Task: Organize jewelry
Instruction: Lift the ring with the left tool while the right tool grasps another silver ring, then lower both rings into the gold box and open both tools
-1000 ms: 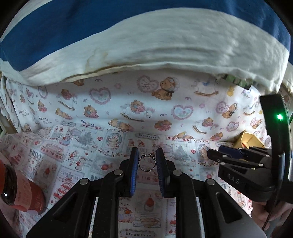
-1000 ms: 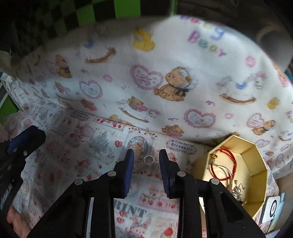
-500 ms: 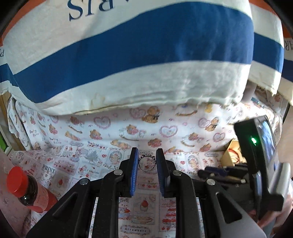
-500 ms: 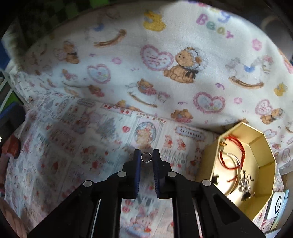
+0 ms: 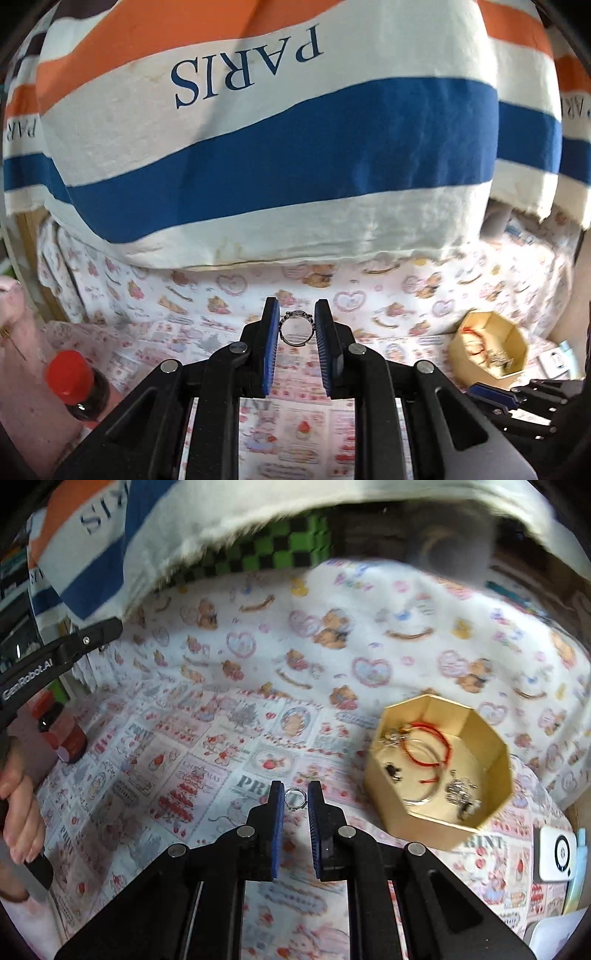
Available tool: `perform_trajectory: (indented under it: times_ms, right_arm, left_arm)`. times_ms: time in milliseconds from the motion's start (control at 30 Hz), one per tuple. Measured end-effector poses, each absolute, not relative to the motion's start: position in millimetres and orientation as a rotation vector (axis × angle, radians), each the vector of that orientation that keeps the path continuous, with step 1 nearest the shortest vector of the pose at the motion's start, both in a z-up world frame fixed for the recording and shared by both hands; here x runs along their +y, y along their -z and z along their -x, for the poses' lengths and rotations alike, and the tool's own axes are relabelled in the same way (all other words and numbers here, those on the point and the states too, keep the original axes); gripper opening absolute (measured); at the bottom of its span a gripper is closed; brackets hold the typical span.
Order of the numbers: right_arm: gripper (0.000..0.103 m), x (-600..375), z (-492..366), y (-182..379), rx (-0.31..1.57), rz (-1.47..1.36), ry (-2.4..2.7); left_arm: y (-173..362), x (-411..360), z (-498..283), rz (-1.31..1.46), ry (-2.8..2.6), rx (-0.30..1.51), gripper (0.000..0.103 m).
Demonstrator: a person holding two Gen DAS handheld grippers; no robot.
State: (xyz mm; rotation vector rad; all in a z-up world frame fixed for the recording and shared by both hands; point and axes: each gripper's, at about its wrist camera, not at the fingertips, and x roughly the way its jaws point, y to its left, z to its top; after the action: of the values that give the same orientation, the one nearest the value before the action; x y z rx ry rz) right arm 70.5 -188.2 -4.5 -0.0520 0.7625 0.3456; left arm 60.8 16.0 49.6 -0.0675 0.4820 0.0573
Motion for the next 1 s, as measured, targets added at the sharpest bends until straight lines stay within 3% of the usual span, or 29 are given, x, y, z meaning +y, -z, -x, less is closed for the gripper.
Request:
perform_trajectory:
  times_ms: [600,867,1000]
  right_arm:
    - [0.014,-203,-30,-31,0.469,0.078,-0.393]
    - [0.014,-241,-20,-61,0.344,-0.085,-0.343]
    - [0.014,-268,-33,-64,0.349,-0.149,-0.306]
  left_arm:
    - [-40,-11,-53,0.055,0.013,0.469,0.018]
    - [-60,-50,-28,-0.01,0.148,0.366,0.018]
    - [-69,-82,-41,-0.002,0.27,0.417,0.019]
